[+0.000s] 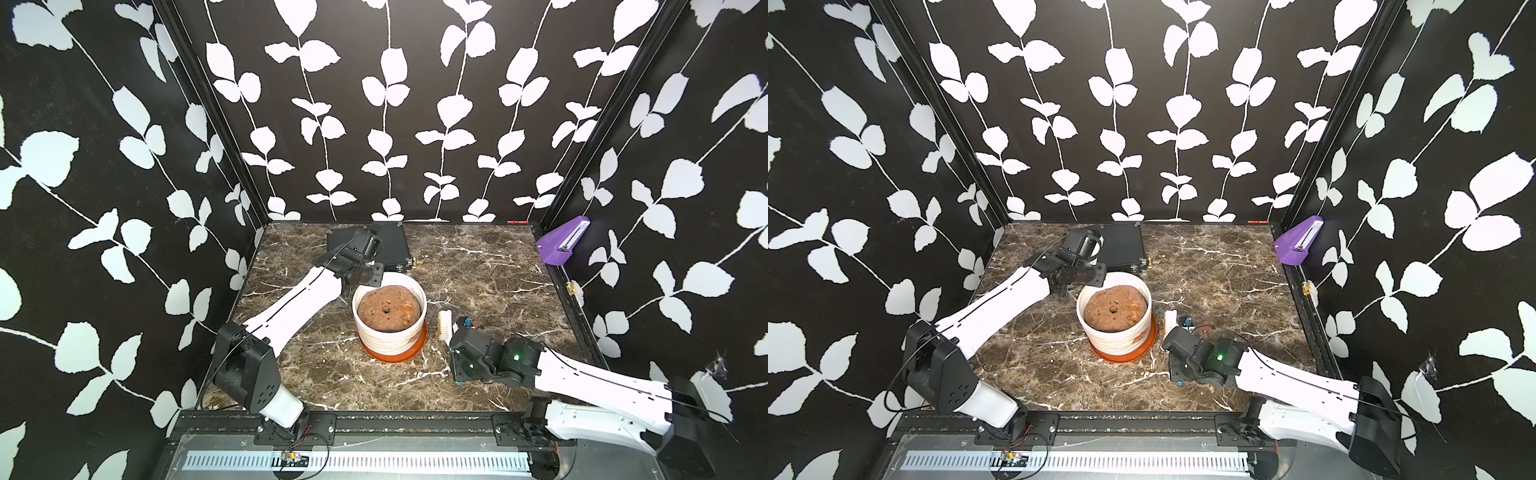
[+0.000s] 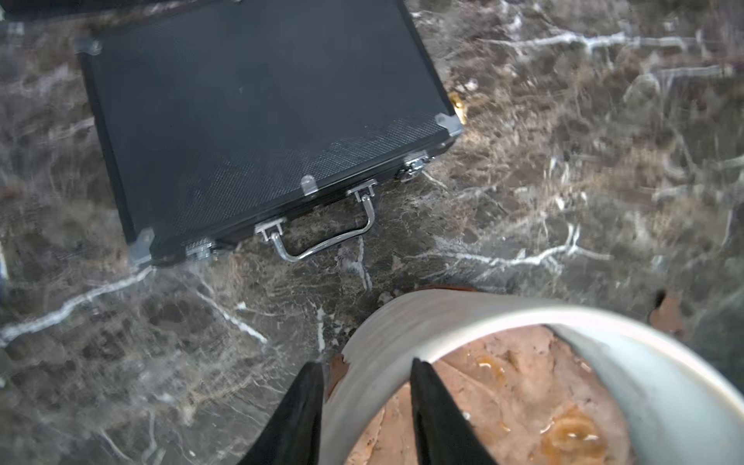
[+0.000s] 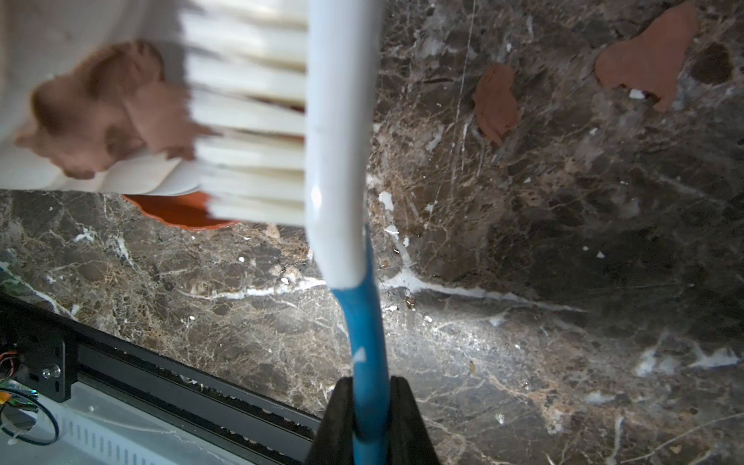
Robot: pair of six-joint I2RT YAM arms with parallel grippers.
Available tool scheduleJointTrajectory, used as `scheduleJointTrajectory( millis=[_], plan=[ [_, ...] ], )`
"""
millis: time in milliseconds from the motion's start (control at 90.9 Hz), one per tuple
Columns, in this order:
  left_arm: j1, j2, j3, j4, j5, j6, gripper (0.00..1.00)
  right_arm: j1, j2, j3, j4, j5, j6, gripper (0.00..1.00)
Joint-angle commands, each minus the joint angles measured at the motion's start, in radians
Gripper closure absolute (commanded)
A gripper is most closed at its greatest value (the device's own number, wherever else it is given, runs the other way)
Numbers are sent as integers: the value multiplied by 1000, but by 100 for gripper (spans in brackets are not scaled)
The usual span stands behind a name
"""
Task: Scrub the dried mud off the ceramic pot
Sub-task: Rotate the pot on the tray.
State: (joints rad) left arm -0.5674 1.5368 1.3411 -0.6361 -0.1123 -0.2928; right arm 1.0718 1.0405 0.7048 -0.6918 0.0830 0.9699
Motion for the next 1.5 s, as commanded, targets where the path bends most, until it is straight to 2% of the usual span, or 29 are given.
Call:
scheduleJointTrajectory(
  millis=[0, 132, 352, 627, 715, 726, 792, 825, 957, 1045, 1199, 1408, 1485],
  plan=[
    [12, -27, -45, -11, -24, -3, 74, 11, -19, 6, -1, 31, 21, 100],
    [12, -64, -80, -37, -36, -14, 89, 12, -38, 16, -22, 37, 24, 100],
    [11, -179, -143, -58, -58, -29, 100, 35, -43, 33, -33, 41, 66, 100],
    [12, -276, -242, -45, -26, -141, 100, 62, 36, 42, 39, 14, 96, 100],
    [12, -293, -249, -34, -22, -133, 100, 62, 40, 36, 46, 14, 98, 100],
    [12, -291, -246, -35, -25, -127, 99, 62, 41, 35, 48, 14, 98, 100],
    [12, -272, -207, -47, -49, -98, 73, 62, 35, 33, 48, 17, 98, 100],
    [12, -257, -182, -46, -53, -80, 64, 62, 33, 33, 45, 18, 97, 100],
    [12, -156, -61, -22, -44, 23, 50, 62, 20, 17, 44, 25, 102, 100],
    [13, -68, 6, -9, -9, 101, 49, 62, 3, 0, 40, 34, 115, 100],
    [10, 99, 120, -103, 89, 213, 58, 62, -48, -15, 11, 51, 125, 100],
    [10, 103, 94, -85, 82, 255, 55, 62, 1, 6, 24, -2, 112, 100],
    [11, 107, 100, -100, 68, 255, 60, 62, 30, 7, 49, -14, 116, 100]
  ],
)
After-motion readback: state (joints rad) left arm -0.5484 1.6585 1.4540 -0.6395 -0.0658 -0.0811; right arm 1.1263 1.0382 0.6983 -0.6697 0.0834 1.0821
